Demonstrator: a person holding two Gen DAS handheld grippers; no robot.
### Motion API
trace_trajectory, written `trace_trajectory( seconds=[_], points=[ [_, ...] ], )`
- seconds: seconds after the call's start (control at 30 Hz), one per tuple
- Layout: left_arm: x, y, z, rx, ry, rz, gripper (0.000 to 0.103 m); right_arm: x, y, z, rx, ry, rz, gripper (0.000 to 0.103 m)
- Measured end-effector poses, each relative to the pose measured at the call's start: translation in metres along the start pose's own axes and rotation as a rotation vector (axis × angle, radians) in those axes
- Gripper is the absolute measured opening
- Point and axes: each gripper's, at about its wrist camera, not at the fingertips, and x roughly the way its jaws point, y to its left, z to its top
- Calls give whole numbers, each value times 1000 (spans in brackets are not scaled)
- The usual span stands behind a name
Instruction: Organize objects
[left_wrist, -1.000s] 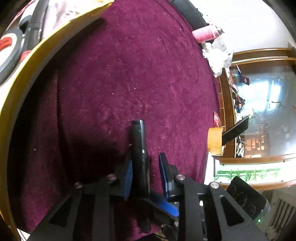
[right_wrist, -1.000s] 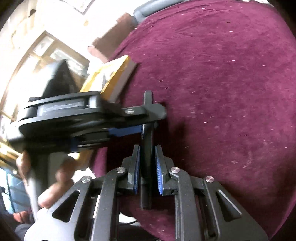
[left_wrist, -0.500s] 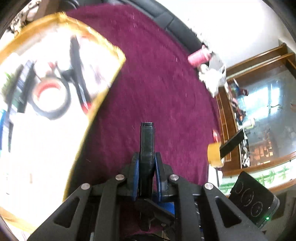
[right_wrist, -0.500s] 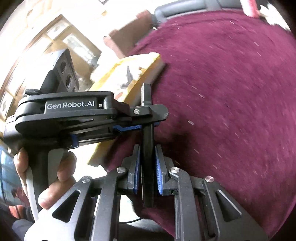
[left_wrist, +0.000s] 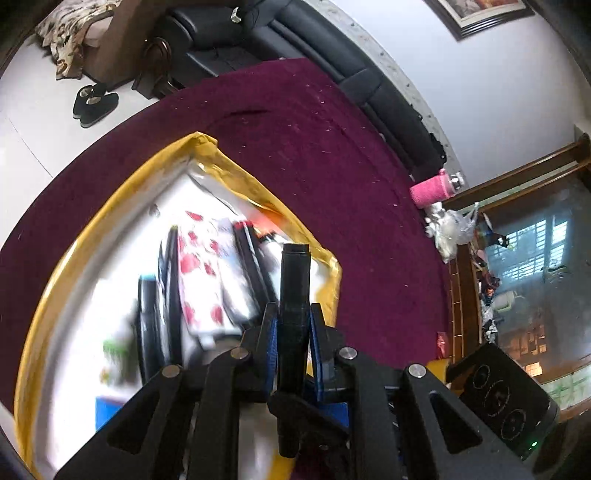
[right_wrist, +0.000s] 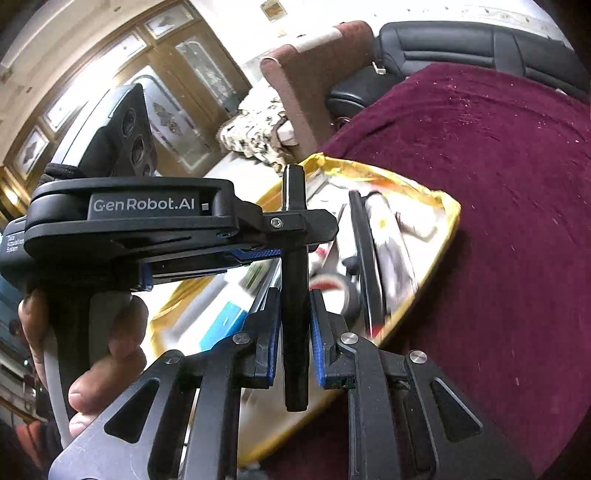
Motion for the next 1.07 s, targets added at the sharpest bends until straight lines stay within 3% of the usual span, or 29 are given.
trace_trajectory(
  seconds=[0.17,0.3,0.33,0.4,0.47,0.53,0.63,0.77,1.07],
  points=[
    [18,9,15,3,22,39,14,27,-9,12,30,32,-31,15],
    [16,3,12,52,0,91,20,35,-15,15,51,37,-63,15],
    [13,0,10,70,-11,110,25,37,-19,15,62,34,-65,16],
    [0,-7,3,126,-77,163,59,33,-23,12,94,16,-75,16],
    [-16,-14,-7,179,-158,213,70,29,-21,9,94,2,-72,17],
    [-29,-20,-19,222,-219,270,77,26,-19,8,79,-8,-65,27],
    [-49,-30,-43,328,-325,430,78,7,-11,-1,64,-60,-66,42],
    [-54,-36,-73,375,-426,805,78,-21,1,-33,58,-93,-73,47],
    [-52,-53,-93,419,-365,709,80,-47,16,-78,77,-115,-88,47]
  ],
)
